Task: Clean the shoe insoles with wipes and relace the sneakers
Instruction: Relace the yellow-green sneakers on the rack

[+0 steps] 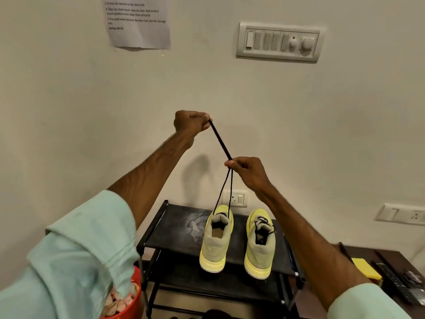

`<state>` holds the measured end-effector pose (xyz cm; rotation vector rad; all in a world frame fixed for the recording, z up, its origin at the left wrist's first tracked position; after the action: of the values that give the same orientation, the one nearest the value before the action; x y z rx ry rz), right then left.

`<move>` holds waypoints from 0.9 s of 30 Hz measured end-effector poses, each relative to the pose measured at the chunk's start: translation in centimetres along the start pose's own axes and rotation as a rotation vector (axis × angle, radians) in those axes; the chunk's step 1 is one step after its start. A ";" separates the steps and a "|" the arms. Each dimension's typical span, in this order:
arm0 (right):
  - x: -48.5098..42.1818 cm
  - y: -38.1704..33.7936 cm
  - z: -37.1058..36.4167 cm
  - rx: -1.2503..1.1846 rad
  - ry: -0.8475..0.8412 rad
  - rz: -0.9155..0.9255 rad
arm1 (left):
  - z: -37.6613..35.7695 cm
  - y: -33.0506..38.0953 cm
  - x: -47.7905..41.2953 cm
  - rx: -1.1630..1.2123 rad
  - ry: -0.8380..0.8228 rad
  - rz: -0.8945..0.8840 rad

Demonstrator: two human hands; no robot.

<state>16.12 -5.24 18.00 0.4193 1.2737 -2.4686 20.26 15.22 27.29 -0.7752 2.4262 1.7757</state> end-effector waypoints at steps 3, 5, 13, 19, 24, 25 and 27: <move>0.1 1.0 0.5 -0.032 0.100 -0.045 | 3.2 -3.3 1.5 -0.060 0.053 0.054; 0.0 1.4 0.5 -0.031 0.161 -0.057 | 5.4 -6.1 3.5 -0.160 0.060 0.110; 0.1 0.4 -3.1 -0.138 0.328 -0.122 | 5.1 -14.6 13.5 -0.448 -0.142 -0.063; 0.9 -0.8 -3.4 -0.582 0.243 -0.279 | 0.6 -16.3 14.7 -0.631 -0.171 -0.228; 0.9 -0.6 -3.0 -0.568 0.252 -0.315 | 0.7 -17.1 16.1 -0.502 -0.100 -0.222; 0.9 -0.5 -3.0 -0.561 0.244 -0.316 | 1.2 -17.1 16.2 -0.522 -0.094 -0.238; 0.6 -0.3 -2.9 -0.558 0.227 -0.307 | 1.9 -17.2 16.1 -0.579 -0.101 -0.257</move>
<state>15.74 -2.78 16.32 0.3824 2.1756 -2.1884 12.74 7.18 6.39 -0.9464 1.6559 2.3504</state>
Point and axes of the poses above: each hand's wrist, its own x-axis away from the middle knuckle, its own z-axis out of the back of the hand, y = z × x, the point moved 1 cm from there along -x, towards the middle knuckle, and after that the axes turned 12 degrees about x, right-handed, at the moved point
